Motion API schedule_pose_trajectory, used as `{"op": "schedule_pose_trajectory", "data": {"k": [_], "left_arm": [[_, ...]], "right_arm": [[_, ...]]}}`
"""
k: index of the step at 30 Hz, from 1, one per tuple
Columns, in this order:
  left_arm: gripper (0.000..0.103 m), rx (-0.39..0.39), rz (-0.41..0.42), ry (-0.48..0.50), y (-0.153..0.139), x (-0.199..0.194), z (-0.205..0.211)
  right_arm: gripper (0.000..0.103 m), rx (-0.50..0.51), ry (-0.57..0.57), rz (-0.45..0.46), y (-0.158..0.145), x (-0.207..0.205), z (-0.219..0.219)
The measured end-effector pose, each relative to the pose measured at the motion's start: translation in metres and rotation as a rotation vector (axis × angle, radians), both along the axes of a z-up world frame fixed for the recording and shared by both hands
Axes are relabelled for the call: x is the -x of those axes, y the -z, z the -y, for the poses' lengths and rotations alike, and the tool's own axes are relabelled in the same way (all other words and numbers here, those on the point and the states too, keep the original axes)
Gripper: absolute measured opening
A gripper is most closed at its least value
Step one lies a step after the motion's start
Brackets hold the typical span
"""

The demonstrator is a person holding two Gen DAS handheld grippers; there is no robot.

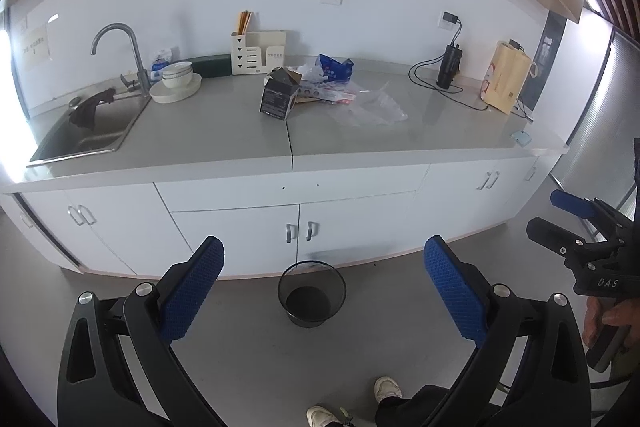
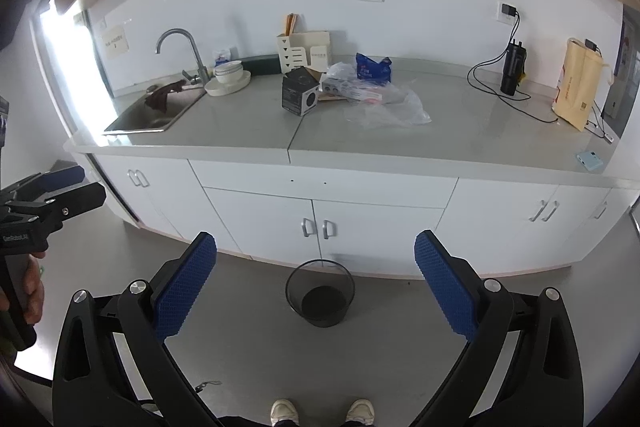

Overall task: Collect trash
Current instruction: 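Carry both tools toward the counter with the black box and plastic bags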

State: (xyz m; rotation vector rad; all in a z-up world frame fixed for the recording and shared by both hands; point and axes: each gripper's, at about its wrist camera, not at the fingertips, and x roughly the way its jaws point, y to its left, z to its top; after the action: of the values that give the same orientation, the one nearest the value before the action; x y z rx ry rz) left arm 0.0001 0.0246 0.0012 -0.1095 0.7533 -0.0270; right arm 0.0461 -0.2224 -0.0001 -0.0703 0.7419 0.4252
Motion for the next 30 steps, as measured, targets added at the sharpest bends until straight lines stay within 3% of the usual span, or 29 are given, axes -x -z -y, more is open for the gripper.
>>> {"op": "schedule_pose_trajectory", "data": {"k": [30], "left_arm": [[0.097, -0.012, 0.014, -0.021, -0.001, -0.006, -0.026]], "right_arm": [[0.101, -0.001, 0.047, -0.019, -0.007, -0.023, -0.014]]}}
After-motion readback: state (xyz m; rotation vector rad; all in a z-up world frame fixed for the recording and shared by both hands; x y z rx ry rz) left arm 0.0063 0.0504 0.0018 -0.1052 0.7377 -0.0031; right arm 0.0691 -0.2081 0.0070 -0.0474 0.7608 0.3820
